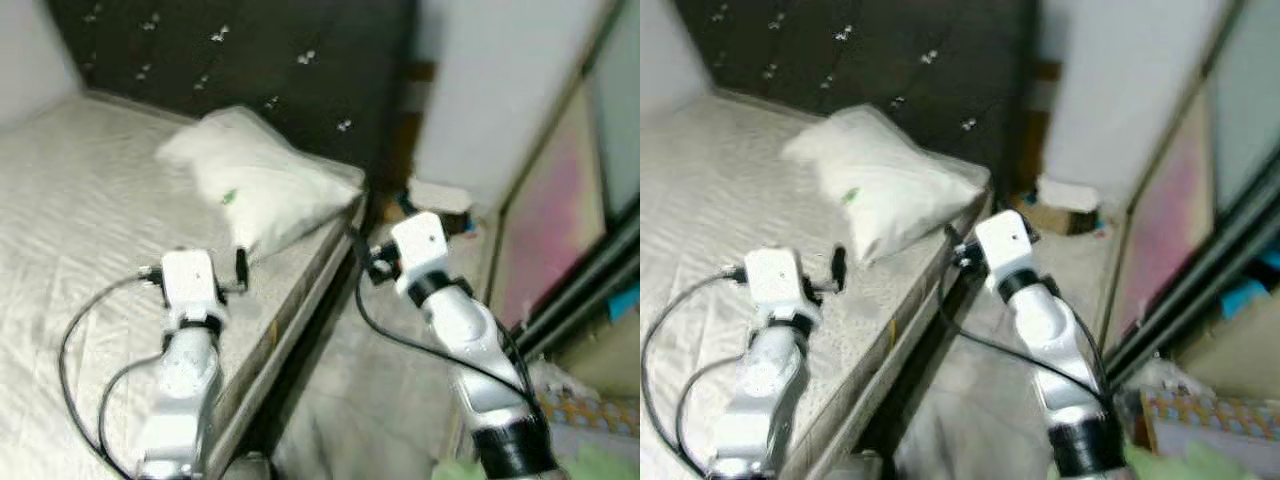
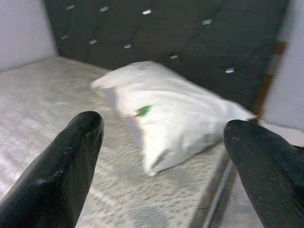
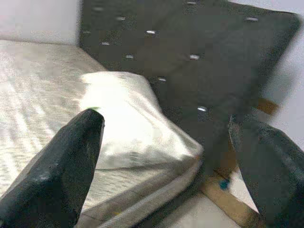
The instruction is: Clean up the room
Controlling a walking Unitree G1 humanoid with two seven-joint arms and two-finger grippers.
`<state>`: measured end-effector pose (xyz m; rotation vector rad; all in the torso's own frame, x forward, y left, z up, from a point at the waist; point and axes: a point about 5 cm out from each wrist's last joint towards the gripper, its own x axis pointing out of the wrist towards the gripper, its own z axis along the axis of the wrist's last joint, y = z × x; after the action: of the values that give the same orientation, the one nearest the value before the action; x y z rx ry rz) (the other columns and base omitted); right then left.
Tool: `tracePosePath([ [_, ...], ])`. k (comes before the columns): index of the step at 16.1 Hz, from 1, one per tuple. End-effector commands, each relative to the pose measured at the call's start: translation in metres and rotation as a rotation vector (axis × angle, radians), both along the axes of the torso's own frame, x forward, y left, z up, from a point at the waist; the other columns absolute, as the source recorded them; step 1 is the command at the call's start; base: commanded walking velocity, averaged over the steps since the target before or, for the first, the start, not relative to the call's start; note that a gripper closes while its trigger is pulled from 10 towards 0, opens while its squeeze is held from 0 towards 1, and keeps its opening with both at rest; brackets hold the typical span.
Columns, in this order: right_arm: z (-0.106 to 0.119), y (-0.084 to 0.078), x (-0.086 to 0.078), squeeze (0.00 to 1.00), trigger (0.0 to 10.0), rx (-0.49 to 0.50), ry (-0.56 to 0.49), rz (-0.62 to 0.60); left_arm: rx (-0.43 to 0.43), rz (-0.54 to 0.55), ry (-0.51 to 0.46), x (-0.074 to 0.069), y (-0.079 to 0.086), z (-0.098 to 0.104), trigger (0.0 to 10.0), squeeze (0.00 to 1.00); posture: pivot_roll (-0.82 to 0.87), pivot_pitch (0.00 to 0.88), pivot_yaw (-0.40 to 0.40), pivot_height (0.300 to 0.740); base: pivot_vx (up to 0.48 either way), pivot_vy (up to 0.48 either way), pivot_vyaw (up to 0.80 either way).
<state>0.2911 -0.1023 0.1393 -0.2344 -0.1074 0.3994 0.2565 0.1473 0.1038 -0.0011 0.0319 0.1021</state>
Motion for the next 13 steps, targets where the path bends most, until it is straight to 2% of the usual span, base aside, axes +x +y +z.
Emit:
tracePosePath([
  [1,0.0026,0.0021,0.0008,0.00,10.0,0.001,-0.009,0.005,0.004,0.013,-0.014,0.0000,0.0020,0.0029,10.0,0.00,0.05,0.000,-0.030,0.740,0.000,0.000,0.79],
  [13,0.0025,0.0044,0.0028,0.00,10.0,-0.003,-0.011,0.029,-0.002,-0.032,-0.009,0.0008,-0.0012,0.0033,10.0,0.00,0.05,0.000,-0.035,0.740,0.000,0.000,0.79],
])
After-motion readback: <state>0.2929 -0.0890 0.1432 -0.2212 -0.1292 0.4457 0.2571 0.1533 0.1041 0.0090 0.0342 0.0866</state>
